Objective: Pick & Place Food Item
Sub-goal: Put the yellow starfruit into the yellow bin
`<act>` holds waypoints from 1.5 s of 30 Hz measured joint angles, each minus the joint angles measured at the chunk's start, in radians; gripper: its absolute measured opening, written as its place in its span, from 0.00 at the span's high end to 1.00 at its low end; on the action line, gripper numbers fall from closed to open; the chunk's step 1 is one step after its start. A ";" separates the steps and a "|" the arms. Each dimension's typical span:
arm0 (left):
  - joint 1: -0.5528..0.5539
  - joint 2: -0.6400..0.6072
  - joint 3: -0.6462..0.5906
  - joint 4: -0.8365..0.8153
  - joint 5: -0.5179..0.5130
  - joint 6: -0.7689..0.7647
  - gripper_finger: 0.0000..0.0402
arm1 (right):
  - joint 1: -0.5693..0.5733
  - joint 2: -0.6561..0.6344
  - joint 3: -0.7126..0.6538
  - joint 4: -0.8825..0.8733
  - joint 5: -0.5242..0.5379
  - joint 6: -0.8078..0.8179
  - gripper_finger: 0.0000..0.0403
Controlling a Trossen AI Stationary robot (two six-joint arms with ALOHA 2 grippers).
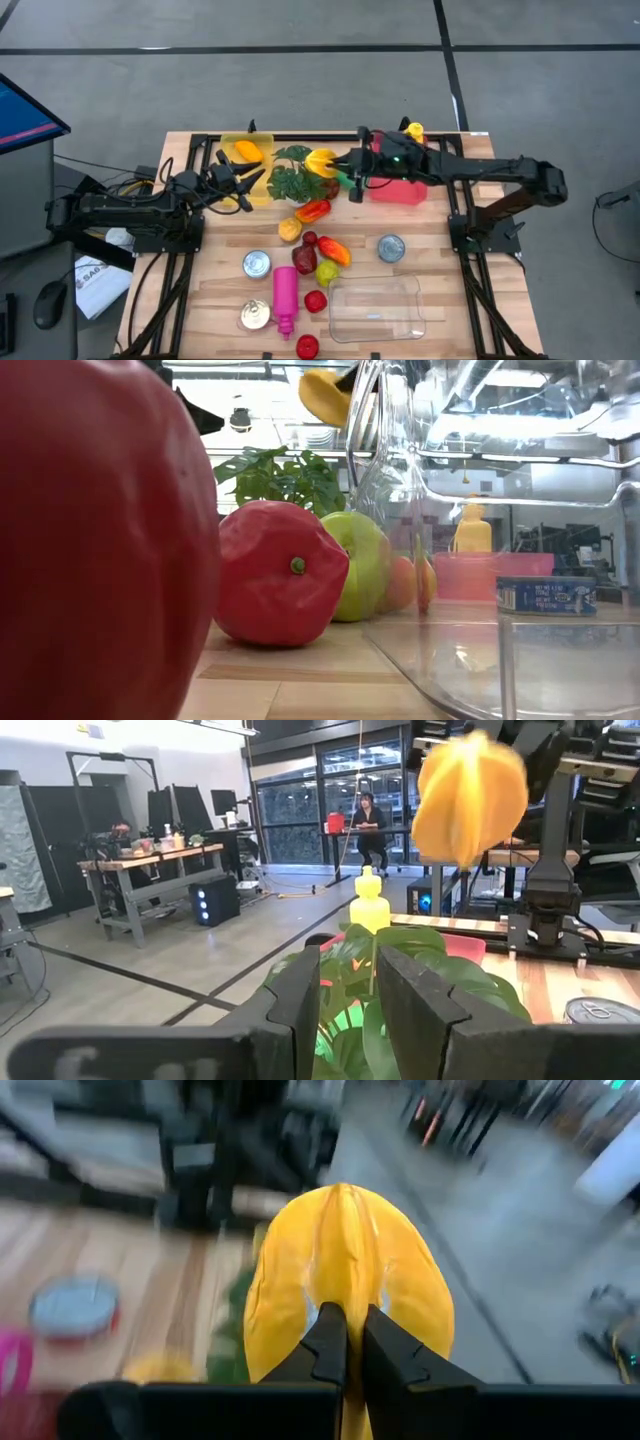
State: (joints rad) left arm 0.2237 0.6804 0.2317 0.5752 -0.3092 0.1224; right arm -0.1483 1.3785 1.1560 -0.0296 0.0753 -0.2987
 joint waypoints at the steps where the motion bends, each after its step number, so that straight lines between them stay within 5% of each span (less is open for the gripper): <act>1: 0.000 0.000 0.000 0.005 0.000 0.000 0.78 | 0.004 -0.006 -0.031 0.080 0.000 0.005 0.98; 6: -0.001 0.000 0.000 0.020 0.000 0.000 0.78 | 0.041 0.038 -0.121 0.405 0.000 0.038 0.98; 16: -0.001 0.000 0.000 0.027 0.154 0.000 0.77 | 0.112 0.262 -0.127 0.727 0.121 0.014 0.97; 32: -0.002 0.000 0.000 0.094 0.360 -0.055 0.44 | 0.145 0.342 -0.125 0.917 0.171 0.063 0.97; 45: -0.001 0.001 0.000 0.097 0.360 -0.078 0.41 | 0.153 0.500 -0.053 1.101 0.170 0.063 0.97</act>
State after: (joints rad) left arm 0.2226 0.6811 0.2318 0.6724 0.0509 0.0444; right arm 0.0051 1.8786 1.1035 1.0709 0.2451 -0.2353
